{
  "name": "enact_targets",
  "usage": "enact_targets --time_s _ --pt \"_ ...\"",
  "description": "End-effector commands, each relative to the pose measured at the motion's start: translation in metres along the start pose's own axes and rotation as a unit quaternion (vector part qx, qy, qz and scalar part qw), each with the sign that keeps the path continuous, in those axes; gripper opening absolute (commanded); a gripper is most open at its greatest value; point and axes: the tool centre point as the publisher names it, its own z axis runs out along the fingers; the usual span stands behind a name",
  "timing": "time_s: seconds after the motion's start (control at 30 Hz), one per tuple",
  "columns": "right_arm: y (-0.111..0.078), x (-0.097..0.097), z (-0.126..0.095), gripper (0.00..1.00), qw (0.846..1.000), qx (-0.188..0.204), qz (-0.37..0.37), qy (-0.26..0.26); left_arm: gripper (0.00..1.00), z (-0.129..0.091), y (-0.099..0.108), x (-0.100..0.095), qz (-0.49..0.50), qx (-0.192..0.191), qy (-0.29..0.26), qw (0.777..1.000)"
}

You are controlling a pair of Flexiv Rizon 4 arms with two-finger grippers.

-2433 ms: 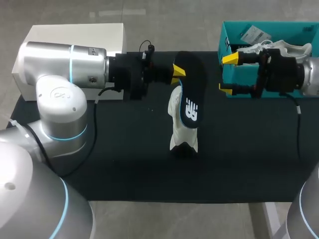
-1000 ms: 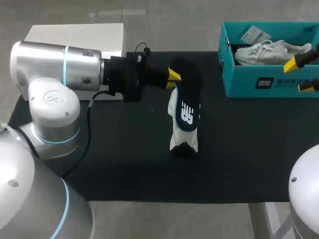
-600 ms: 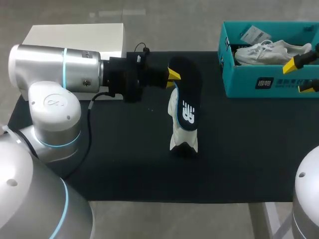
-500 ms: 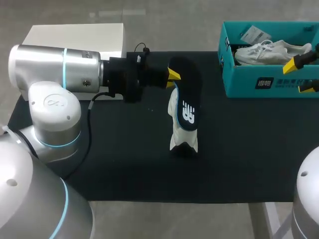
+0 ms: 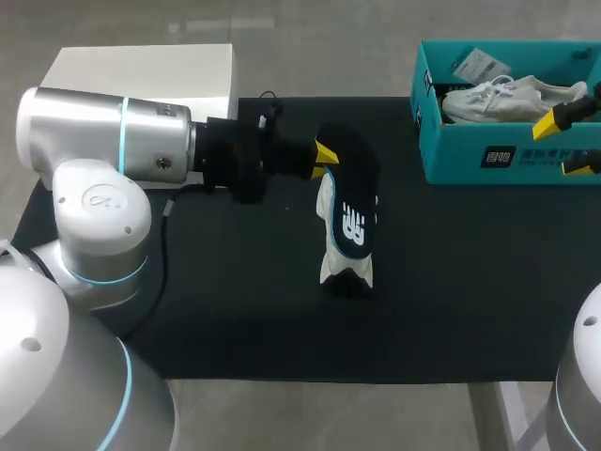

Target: Take the shoe out of the shoebox, open the shoe tongue, remove and reinsert the insole, then place the shoe into the shoebox

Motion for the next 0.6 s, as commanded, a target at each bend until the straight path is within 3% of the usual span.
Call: enact_targets --time_s 0.03,0.37,0.6 --pt "-0.001 0.000 0.000 1.00 1.000 -0.001 0.001 -0.002 0.00 -0.001 -0.017 0.000 -0.020 -0.034 0.054 0.998" --pt "-0.001 0.000 0.000 1.00 1.000 -0.001 0.001 -0.002 0.00 -0.010 -0.032 0.029 -0.134 -0.011 0.087 0.987" --pt "-0.001 0.000 0.000 1.00 1.000 -0.001 0.001 -0.002 0.00 -0.010 -0.032 0.029 -0.134 -0.011 0.087 0.987"
